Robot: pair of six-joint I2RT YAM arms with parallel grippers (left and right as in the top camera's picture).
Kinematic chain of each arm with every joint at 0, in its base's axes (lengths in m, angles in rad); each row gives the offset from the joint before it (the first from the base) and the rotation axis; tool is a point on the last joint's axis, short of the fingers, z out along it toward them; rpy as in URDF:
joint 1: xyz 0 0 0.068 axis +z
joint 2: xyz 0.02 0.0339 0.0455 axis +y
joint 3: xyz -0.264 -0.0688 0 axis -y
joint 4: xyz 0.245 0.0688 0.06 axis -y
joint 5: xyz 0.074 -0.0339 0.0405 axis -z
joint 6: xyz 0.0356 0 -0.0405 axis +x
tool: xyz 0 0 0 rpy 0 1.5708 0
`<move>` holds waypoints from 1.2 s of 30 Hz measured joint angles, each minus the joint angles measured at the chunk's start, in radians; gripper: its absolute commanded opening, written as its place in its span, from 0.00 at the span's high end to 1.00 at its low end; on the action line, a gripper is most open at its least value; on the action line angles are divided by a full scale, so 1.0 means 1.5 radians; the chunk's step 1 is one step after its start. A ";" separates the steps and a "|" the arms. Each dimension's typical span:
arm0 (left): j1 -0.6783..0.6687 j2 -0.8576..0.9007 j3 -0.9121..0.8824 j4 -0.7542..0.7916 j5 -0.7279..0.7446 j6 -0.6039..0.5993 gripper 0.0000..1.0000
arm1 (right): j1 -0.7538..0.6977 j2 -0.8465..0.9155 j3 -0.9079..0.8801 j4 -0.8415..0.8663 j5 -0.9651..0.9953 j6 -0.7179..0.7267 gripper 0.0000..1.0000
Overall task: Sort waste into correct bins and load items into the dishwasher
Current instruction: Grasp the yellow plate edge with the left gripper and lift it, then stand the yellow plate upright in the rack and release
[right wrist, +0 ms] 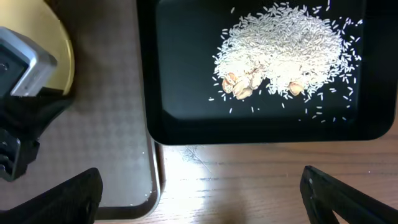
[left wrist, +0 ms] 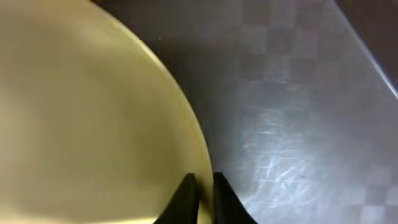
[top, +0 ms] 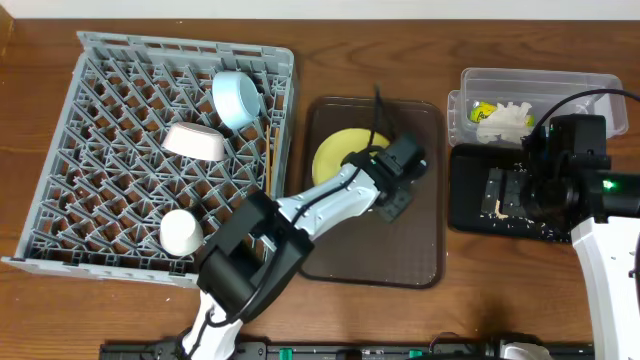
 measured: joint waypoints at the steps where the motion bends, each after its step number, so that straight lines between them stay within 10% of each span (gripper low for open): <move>1: -0.002 -0.001 0.000 0.000 -0.003 0.000 0.94 | 0.000 0.000 0.000 0.000 0.000 0.000 0.01; 21: 0.104 -0.335 -0.009 -0.092 0.015 -0.048 0.94 | 0.000 0.000 0.000 -0.005 0.000 0.000 0.01; 36: 0.432 -0.392 -0.009 -0.103 0.390 -0.113 0.94 | 0.000 0.000 0.000 -0.005 0.001 0.000 0.01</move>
